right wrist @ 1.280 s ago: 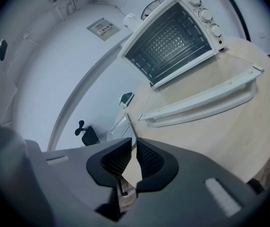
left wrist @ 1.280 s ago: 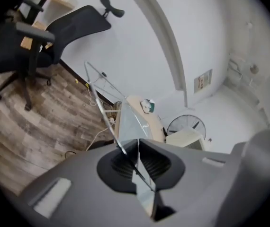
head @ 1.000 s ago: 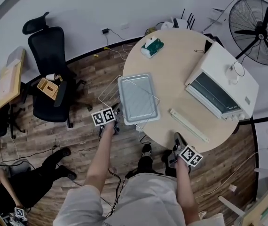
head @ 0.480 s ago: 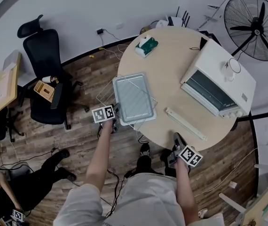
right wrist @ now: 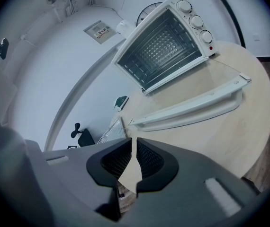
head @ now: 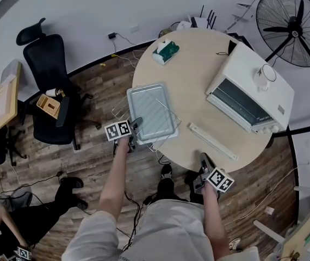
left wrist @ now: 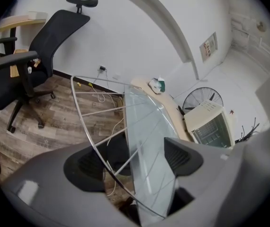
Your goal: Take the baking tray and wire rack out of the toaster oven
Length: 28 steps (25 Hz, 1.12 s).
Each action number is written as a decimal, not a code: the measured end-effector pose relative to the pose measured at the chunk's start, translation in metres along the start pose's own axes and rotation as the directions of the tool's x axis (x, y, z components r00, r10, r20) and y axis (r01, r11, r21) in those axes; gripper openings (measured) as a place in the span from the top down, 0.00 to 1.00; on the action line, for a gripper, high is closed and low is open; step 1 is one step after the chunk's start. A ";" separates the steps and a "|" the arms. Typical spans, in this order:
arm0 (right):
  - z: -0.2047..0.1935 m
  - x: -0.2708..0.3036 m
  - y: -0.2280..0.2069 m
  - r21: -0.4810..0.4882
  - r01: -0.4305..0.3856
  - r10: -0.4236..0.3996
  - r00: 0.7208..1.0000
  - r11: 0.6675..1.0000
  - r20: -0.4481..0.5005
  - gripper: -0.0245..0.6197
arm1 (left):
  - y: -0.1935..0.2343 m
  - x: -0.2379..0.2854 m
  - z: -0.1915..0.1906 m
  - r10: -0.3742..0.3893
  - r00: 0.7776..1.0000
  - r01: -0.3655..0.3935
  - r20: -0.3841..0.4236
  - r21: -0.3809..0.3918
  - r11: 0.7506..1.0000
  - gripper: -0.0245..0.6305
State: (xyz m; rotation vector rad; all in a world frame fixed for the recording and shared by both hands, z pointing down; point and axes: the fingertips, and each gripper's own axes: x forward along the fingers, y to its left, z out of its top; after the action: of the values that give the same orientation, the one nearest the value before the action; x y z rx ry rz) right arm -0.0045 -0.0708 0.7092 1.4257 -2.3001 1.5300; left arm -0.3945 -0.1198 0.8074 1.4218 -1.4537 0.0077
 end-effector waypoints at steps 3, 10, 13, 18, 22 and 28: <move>-0.001 -0.001 -0.001 -0.001 0.001 -0.001 1.000 1.000 -0.002 0.91 | 0.001 0.005 -0.002 -0.034 0.999 0.034 0.009 -0.053 0.998 0.30; -0.002 -0.003 -0.003 0.001 0.008 -0.008 1.000 1.000 -0.002 0.91 | 0.002 0.003 0.002 -0.143 0.986 0.160 0.091 -0.229 0.960 0.28; -0.004 -0.004 -0.001 -0.008 0.004 -0.004 1.000 1.000 -0.004 0.91 | 0.004 -0.003 0.001 -0.143 0.985 0.161 0.096 -0.223 0.961 0.28; -0.007 0.001 0.003 -0.013 -0.014 0.014 1.000 1.000 -0.011 0.91 | 0.000 -0.018 -0.001 -0.148 0.981 0.171 0.123 -0.208 0.963 0.28; -0.005 0.007 0.011 -0.005 -0.044 0.044 0.999 0.999 -0.002 0.91 | -0.008 -0.041 -0.008 -0.130 0.981 0.157 0.146 -0.189 0.969 0.28; 0.001 0.009 0.025 -0.079 -0.098 0.096 0.995 0.992 -0.019 0.91 | -0.062 -0.088 -0.048 -0.092 0.986 0.090 0.137 0.016 0.996 0.28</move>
State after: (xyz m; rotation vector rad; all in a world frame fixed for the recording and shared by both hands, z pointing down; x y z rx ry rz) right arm -0.0264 -0.0750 0.6949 1.2972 -2.4256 1.4478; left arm -0.3418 -0.0449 0.7336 1.5205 -1.5001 -0.1433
